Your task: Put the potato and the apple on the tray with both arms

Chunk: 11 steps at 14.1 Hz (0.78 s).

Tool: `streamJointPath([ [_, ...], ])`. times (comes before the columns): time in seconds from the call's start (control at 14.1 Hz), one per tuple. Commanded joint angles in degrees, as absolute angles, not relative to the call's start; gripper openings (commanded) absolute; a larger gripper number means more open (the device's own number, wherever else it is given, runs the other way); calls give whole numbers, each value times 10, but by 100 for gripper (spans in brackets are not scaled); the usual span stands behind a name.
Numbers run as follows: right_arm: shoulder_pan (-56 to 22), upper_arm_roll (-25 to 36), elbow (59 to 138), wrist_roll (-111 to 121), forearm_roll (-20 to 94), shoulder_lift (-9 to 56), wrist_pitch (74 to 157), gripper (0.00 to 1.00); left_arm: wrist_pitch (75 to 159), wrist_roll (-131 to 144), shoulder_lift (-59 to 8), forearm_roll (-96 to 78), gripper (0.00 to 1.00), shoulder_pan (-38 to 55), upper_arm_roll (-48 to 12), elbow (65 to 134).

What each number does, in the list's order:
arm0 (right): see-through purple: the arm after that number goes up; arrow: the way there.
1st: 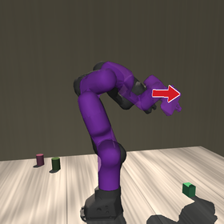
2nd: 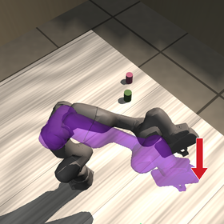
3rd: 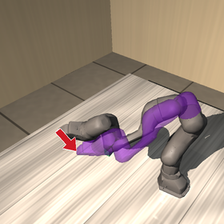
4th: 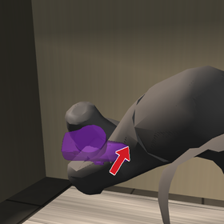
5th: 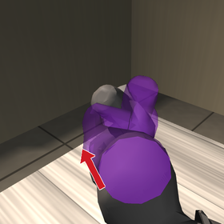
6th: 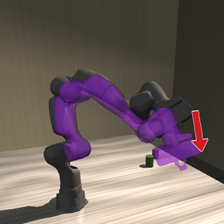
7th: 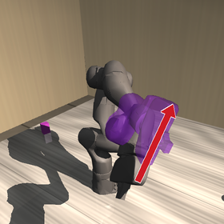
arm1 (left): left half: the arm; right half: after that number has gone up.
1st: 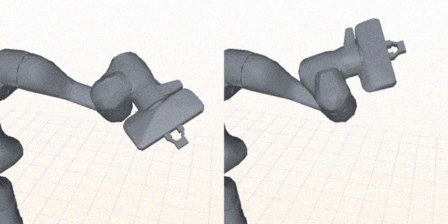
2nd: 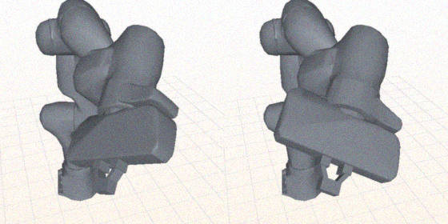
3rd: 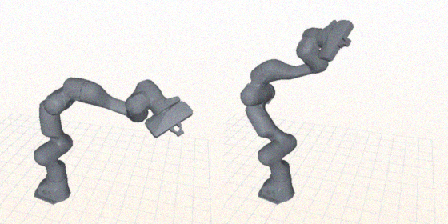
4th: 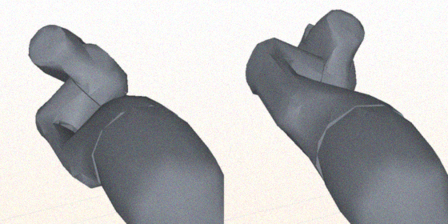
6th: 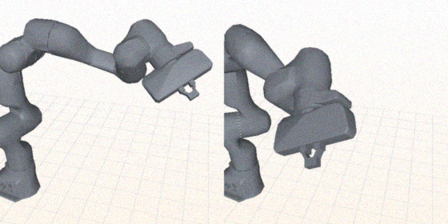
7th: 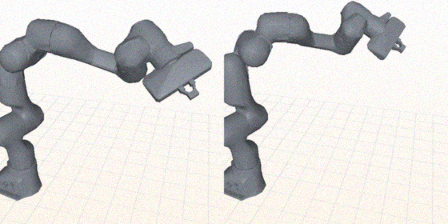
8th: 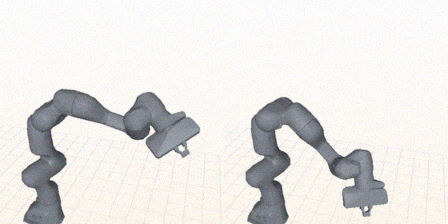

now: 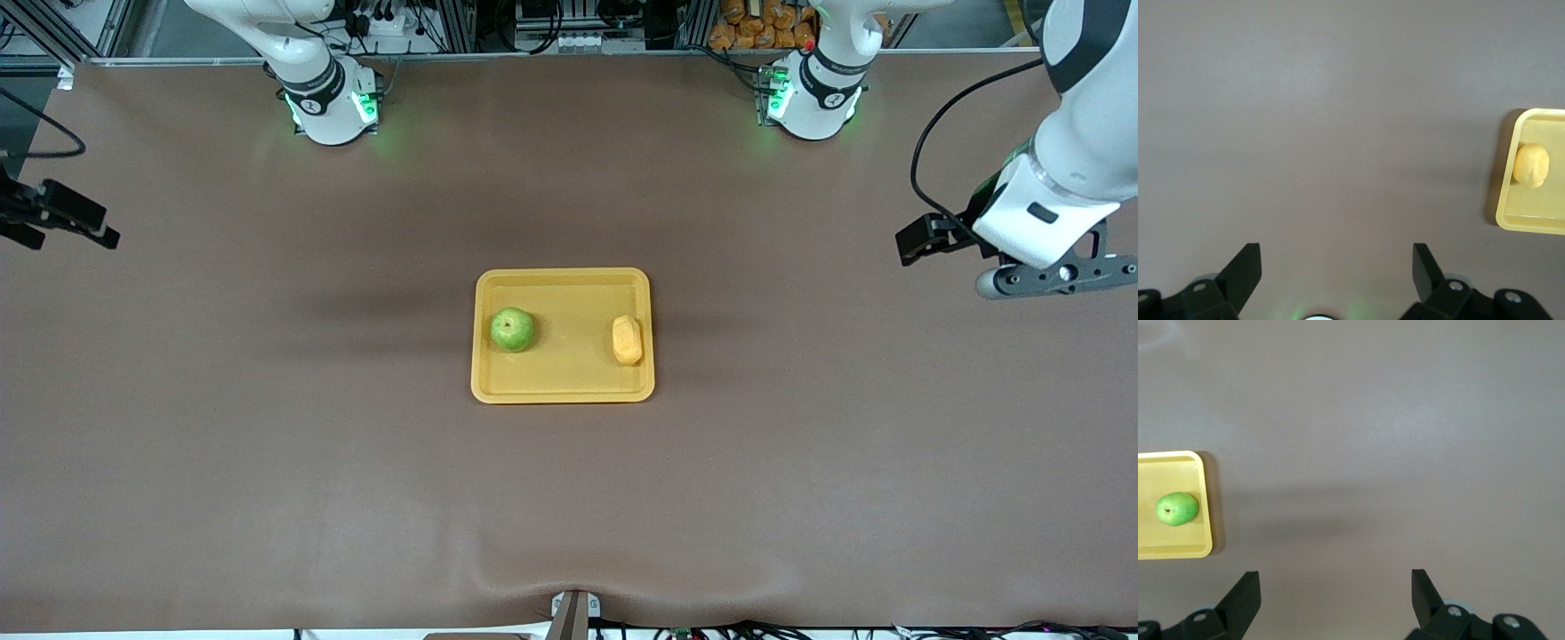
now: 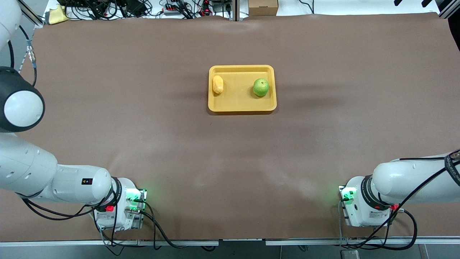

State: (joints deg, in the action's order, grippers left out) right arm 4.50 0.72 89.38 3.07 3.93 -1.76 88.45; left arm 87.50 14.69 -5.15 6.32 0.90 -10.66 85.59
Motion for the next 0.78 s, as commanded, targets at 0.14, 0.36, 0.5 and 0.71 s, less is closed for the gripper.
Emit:
streamJointPath([
  [0.14, 35, 16, 904, 30, 39, -41, 860, 100, 881, 131, 22, 16, 100, -18, -109, 930],
  [0.36, 36, 16, 904, 30, 37, -39, 851, 100, 892, 131, 47, 15, 100, -21, -108, 950],
  [0.5, 38, 17, 902, 30, 35, -39, 832, 100, 892, 130, 56, 5, 100, -28, -108, 951],
  [0.71, 47, 18, 899, 29, 33, -35, 824, 100, 893, 109, 50, 2, 100, -37, -107, 933],
])
